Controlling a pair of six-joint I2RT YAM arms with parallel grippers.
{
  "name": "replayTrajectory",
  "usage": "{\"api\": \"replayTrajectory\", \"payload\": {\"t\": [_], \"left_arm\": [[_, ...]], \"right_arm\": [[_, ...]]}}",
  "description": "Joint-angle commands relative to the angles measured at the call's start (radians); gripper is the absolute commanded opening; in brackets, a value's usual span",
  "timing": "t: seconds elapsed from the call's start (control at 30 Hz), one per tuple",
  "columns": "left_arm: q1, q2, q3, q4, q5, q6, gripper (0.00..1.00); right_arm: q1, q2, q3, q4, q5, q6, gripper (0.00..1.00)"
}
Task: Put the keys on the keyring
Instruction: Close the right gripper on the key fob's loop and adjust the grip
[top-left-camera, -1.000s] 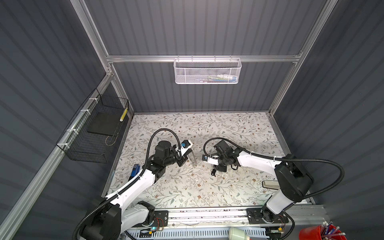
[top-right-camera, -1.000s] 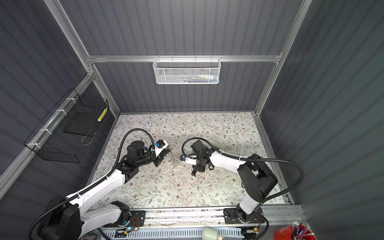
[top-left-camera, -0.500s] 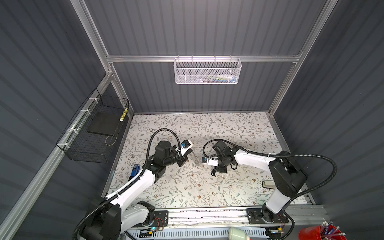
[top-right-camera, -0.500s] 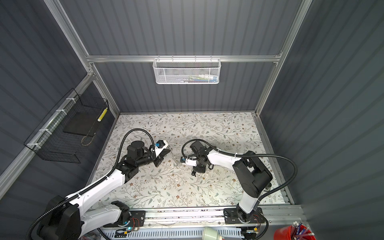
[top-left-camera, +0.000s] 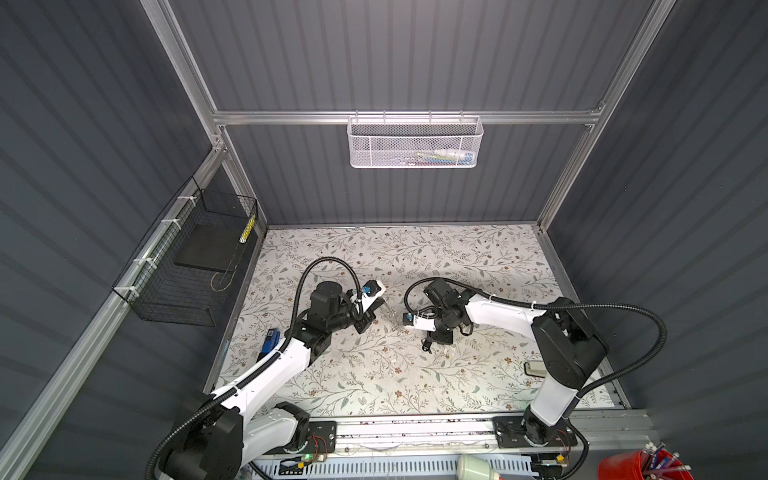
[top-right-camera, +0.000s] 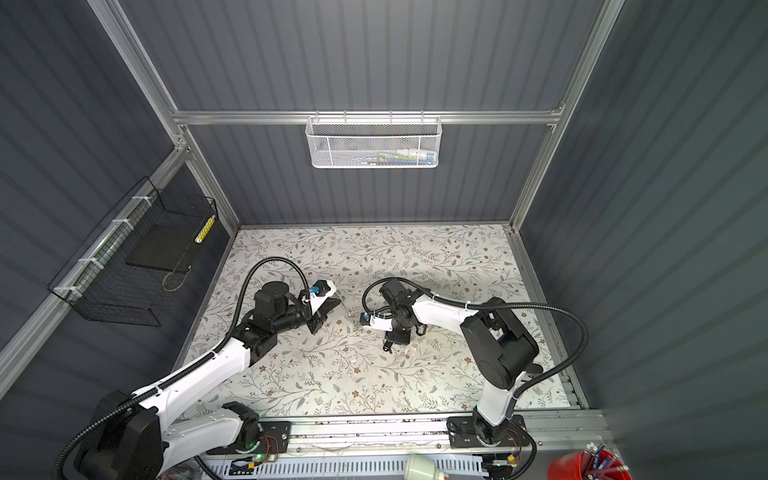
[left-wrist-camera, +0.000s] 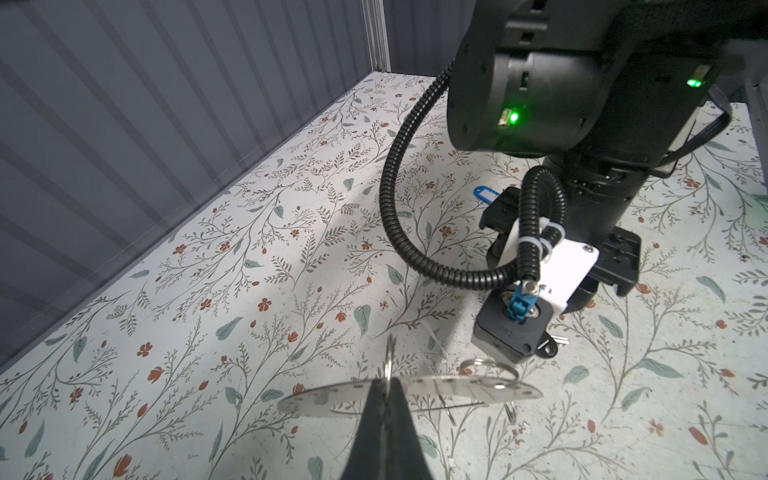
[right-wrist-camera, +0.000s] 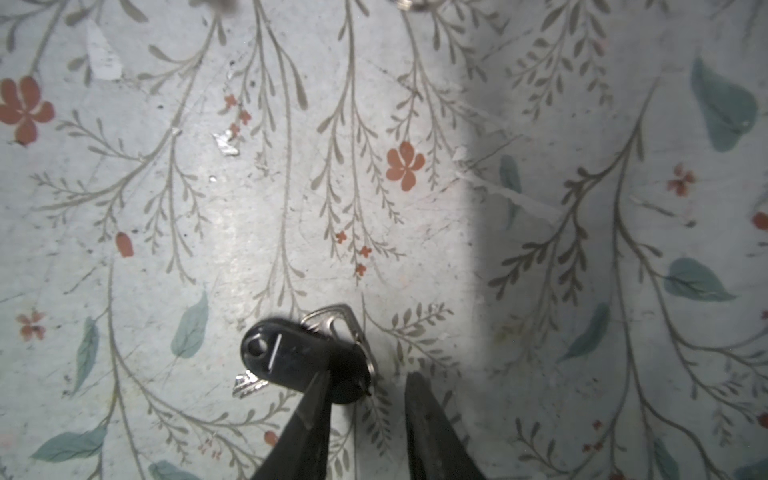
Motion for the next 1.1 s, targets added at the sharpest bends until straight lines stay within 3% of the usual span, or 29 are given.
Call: {"api": "replayTrajectory", "payload": {"t": [0.0, 1.07], "left_arm": [[0.0, 0.01, 0.01, 0.024, 0.021, 0.009, 0.0], [0.0, 0.013, 0.011, 0.021, 0.028, 0.007, 0.0]], "right_arm": [[-0.001, 0.019, 0.028, -0.046, -0.019, -0.013, 0.33], [-0.012, -0.007, 0.023, -0.062, -0.055, -0.037, 0.25]]}}
